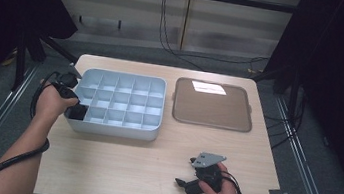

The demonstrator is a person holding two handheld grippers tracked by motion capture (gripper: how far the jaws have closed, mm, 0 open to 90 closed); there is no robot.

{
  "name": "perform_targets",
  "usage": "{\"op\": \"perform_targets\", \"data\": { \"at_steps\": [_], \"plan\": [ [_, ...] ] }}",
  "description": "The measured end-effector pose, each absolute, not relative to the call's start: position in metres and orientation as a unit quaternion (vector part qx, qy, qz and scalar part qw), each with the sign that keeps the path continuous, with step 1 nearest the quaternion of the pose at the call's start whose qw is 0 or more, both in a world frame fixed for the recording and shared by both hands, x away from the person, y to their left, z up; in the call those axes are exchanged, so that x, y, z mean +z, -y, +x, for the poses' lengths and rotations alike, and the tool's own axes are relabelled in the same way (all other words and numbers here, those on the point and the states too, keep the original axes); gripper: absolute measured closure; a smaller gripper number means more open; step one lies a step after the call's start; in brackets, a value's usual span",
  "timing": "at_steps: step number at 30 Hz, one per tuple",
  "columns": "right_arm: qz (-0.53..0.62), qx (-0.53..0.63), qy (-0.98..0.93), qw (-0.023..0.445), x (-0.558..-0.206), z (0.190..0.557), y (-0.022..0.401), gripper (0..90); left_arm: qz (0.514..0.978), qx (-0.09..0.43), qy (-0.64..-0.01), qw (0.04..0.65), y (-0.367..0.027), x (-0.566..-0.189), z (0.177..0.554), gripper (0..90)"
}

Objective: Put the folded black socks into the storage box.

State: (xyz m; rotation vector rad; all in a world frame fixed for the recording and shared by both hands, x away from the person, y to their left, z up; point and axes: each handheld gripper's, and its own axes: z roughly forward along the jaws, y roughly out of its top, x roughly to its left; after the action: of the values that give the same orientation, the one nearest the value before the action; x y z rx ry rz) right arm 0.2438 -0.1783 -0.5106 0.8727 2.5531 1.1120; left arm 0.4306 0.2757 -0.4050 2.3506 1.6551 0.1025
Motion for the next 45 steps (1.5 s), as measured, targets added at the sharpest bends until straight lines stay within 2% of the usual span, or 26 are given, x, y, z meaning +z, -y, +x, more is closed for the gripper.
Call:
{"op": "perform_targets", "data": {
  "at_steps": [2, 10, 23, 45],
  "plan": [
    [0.297, 0.379, -0.869, 0.112, -0.511, 0.244, 0.178, 11.5, 0.810, 0.039, -0.569, 0.136, -0.275, -0.402, 0.429, 69.7],
    [0.298, 0.378, -0.869, 0.111, -0.510, 0.244, 0.178, 11.6, 0.811, 0.041, -0.566, 0.144, -0.272, -0.394, 0.424, 63.4],
    [0.298, 0.378, -0.869, 0.111, -0.510, 0.244, 0.178, 11.6, 0.819, 0.044, -0.550, 0.156, -0.262, -0.383, 0.419, 47.8],
    [0.295, 0.379, -0.870, 0.112, -0.511, 0.244, 0.178, 11.5, 0.824, 0.037, -0.530, 0.197, -0.263, -0.365, 0.397, 39.1]
  ]
}}
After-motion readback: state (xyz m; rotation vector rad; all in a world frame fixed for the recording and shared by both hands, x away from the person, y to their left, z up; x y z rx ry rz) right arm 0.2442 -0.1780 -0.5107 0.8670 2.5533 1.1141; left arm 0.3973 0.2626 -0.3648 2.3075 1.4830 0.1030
